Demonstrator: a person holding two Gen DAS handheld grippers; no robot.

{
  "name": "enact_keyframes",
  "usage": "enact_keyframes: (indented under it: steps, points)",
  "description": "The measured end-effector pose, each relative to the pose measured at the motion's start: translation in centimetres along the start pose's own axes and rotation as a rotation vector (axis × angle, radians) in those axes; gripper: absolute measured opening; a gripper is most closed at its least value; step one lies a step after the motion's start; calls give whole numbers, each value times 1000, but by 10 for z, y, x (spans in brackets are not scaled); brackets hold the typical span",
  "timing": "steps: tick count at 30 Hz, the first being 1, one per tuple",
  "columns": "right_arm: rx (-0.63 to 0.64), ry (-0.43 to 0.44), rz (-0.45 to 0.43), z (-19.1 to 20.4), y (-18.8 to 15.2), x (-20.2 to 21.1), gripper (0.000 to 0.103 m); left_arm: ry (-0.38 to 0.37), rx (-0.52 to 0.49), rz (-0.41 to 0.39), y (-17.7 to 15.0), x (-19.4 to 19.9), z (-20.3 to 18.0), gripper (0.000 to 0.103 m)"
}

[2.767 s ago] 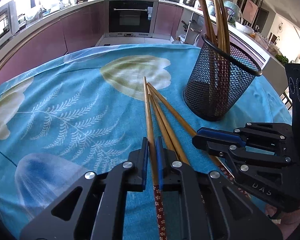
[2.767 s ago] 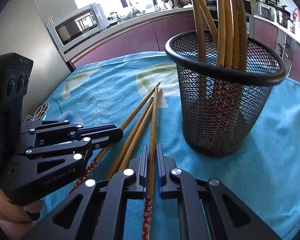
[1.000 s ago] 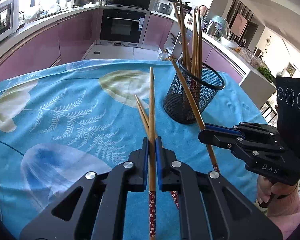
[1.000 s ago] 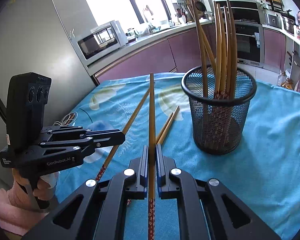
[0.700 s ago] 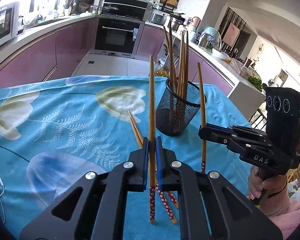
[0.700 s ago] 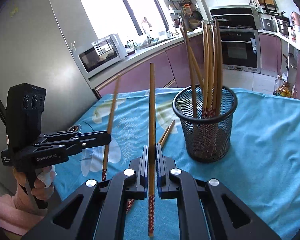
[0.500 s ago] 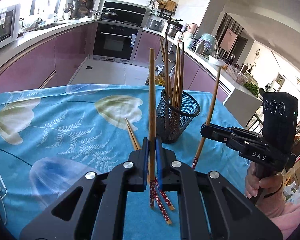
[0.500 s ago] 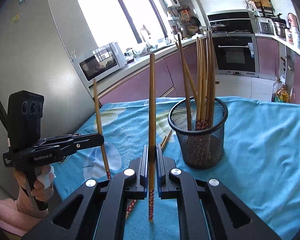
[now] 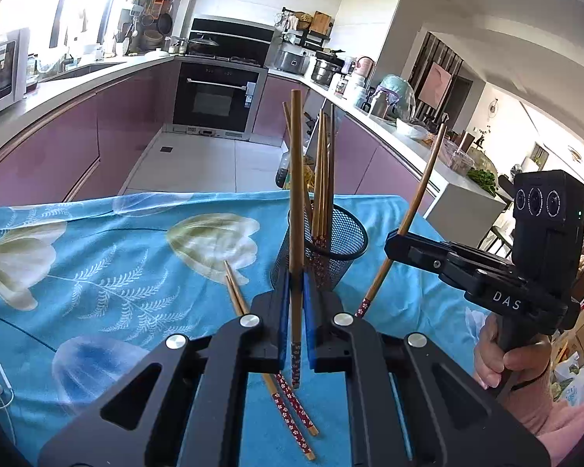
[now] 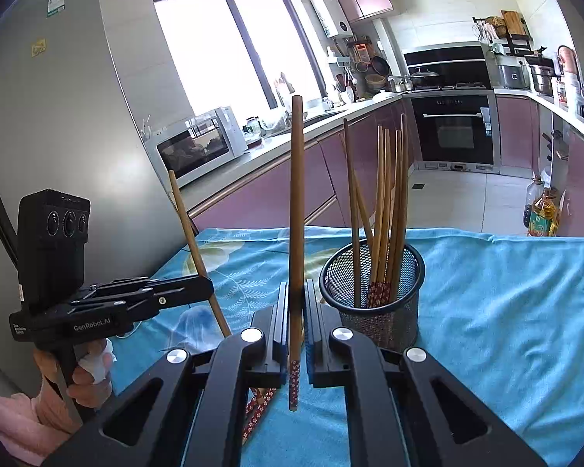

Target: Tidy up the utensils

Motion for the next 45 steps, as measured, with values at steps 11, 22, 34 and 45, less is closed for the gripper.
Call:
enact_keyframes:
  steps: [11,22,34,45]
  points:
    - [7,-5,-11,-2,5,5,6,10,-28,-7,7,-6,-8,8]
    - [29,-15,-46,0,18,16,6,-14,-46,-48,22,3,-14,8]
    - [39,-28,-100,-6,43,24,6,-25,-76,-120,53,10,-24,8]
    - [58,-43,-141,-9,64,26,6,-22,-85,-156,78,3,-33,8]
Point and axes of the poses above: each gripper's, at about its wrist camera, not at the fingertips, and x roughly against the way its jaws point, z to its left, y to its top, the point moved 1 cm from there along -x, roughly the way its jaws point, and after that the axes turned 2 degrees about -x, right-handed, at the moved point
